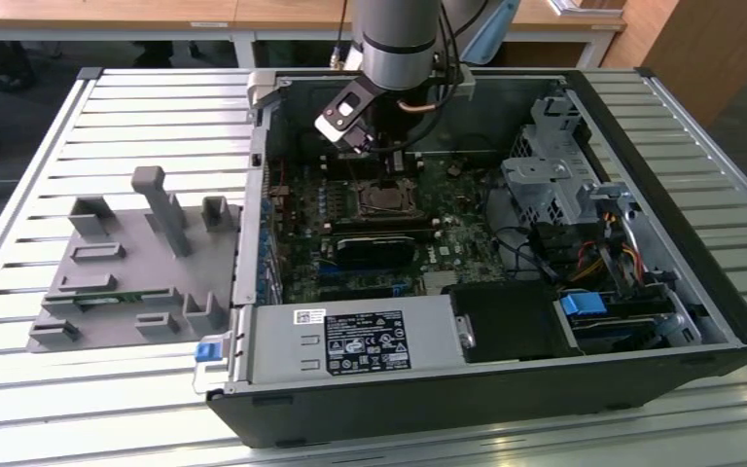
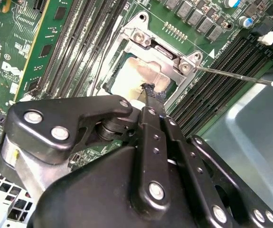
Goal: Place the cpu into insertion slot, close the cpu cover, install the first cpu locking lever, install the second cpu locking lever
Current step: 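Install the first cpu locking lever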
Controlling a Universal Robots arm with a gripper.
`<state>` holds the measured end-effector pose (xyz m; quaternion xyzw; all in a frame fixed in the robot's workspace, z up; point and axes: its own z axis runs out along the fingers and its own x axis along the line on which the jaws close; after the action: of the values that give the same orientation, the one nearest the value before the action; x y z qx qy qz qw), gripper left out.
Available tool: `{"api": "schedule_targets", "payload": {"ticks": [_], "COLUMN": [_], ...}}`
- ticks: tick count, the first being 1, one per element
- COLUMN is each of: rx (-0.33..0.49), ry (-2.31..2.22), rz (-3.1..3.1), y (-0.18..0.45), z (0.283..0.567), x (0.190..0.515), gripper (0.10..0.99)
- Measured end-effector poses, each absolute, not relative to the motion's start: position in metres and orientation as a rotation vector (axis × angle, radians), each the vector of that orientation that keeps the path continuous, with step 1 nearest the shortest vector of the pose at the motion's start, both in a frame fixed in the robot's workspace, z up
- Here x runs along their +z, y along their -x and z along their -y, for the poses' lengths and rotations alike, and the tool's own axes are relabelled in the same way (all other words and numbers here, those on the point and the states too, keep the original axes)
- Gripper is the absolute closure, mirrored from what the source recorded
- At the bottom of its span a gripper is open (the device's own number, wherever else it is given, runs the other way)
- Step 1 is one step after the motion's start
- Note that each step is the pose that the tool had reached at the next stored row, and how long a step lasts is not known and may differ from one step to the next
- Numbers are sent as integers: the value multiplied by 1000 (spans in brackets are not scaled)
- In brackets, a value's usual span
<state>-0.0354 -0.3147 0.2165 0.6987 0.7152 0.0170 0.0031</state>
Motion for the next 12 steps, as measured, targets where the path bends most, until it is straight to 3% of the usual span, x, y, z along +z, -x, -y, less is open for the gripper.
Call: {"api": "schedule_targets", "payload": {"ticks": [12], "rx": [54], "ry": [-2191], "rz": [-2243], "y": [35], "z": [315], "x": [227], "gripper": [980]}}
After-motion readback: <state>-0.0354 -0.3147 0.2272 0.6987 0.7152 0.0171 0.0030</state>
